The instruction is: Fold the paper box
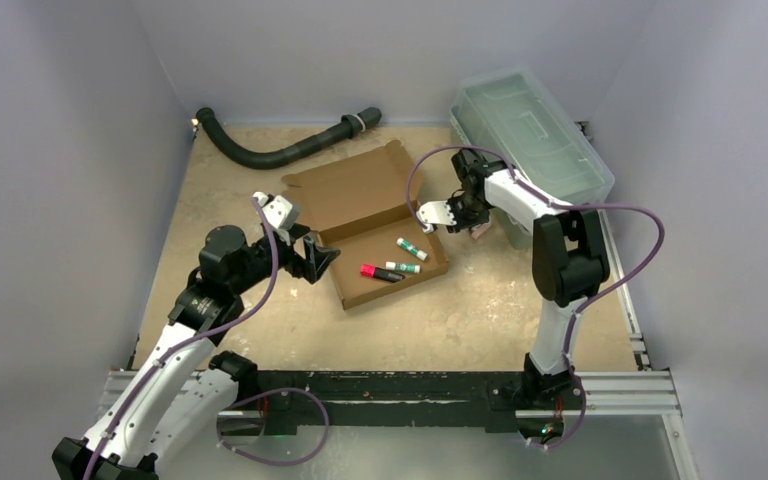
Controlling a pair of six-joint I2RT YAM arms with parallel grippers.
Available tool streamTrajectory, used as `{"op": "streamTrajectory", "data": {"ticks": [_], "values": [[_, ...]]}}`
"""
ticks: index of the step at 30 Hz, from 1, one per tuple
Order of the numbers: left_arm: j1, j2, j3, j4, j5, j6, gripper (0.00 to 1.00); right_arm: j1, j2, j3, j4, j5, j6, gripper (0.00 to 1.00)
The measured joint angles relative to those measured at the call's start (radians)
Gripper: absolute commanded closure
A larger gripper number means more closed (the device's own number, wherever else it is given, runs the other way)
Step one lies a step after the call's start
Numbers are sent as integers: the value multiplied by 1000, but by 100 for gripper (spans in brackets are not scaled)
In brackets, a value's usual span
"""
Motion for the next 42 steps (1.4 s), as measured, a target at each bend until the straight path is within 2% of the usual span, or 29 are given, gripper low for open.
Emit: {"op": "streamTrajectory", "data": {"ticks": [20,24,28,37,42], "values": [[0,0,0,0,0,1,19,-11,35,0,-3,24,-1,76],[0,0,0,0,0,1,19,-11,42,0,-2,29,-2,83],[0,0,0,0,0,1,19,-11,42,0,1,41,-3,100],[0,0,0,0,0,2,19,-11,35,-4,5,40,-3,100],[0,0,0,0,0,2,19,-12,-100,-98,26,-49,31,100]]}}
